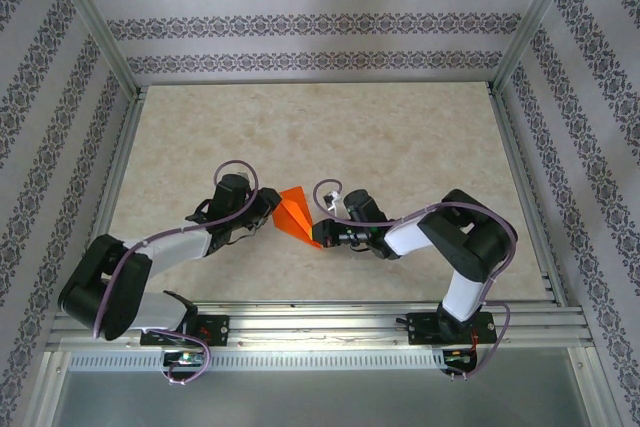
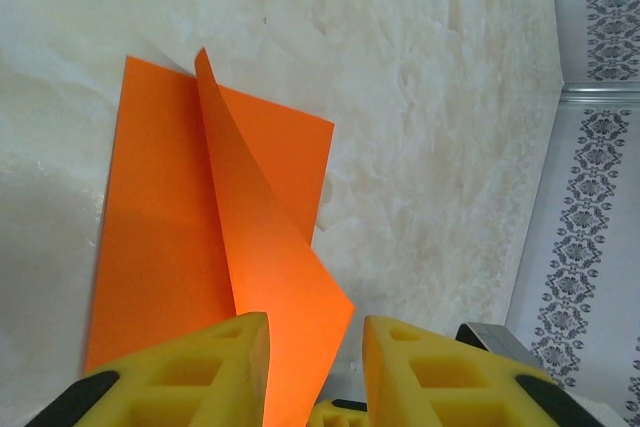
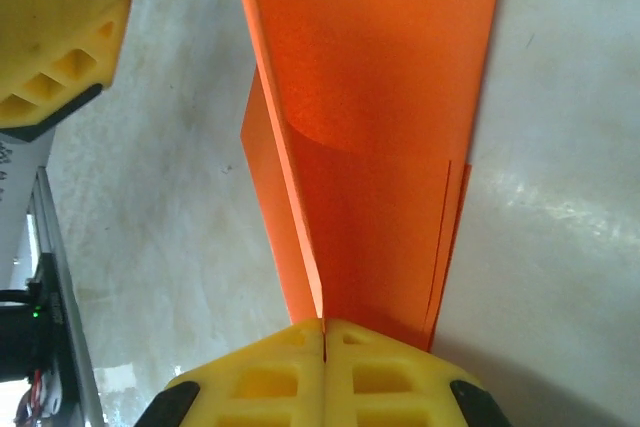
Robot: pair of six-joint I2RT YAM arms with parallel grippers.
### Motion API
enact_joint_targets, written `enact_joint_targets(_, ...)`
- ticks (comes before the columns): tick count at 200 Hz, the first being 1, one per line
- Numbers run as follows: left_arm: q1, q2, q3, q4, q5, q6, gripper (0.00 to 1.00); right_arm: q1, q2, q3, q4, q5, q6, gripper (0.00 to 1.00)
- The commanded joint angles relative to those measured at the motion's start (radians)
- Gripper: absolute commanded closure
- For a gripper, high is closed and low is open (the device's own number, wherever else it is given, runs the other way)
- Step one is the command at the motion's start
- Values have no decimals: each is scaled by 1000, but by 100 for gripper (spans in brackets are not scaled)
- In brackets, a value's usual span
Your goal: Fold a paper plane with a square sheet of paper (pick it up from the middle)
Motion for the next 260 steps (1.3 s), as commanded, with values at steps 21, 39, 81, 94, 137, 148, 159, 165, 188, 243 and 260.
enact_joint_targets(21, 7, 51, -9, 94, 53, 17, 71, -26, 44, 14, 81, -85, 105, 100)
enact_joint_targets(39, 3, 76, -3, 110, 69, 18, 73, -34, 50, 9, 101, -95, 126, 100)
enact_joint_targets(81, -14, 134, 7, 153, 95, 17, 74, -56, 67, -16, 172, -103, 196, 100)
enact_joint_targets(94, -18, 151, 13, 162, 97, 18, 75, -61, 76, -20, 198, -113, 213, 100)
enact_joint_targets(137, -31, 198, 37, 188, 114, 20, 76, -63, 95, -22, 185, -105, 237, 100)
enact_joint_targets(148, -33, 208, 40, 190, 116, 21, 76, -62, 95, -24, 179, -102, 244, 100)
enact_joint_targets(159, -34, 221, 41, 197, 121, 17, 76, -63, 98, -28, 179, -93, 257, 100)
enact_joint_targets(165, -34, 227, 39, 204, 123, 14, 76, -62, 100, -28, 181, -93, 260, 100)
enact_joint_targets(188, -37, 244, 34, 234, 125, 8, 78, -65, 111, -31, 187, -102, 269, 100)
enact_joint_targets(243, -38, 253, 52, 227, 137, 29, 82, -66, 128, -22, 187, -116, 287, 100)
enact_joint_targets(260, -39, 265, 59, 236, 137, 30, 85, -69, 130, -21, 185, -121, 290, 100)
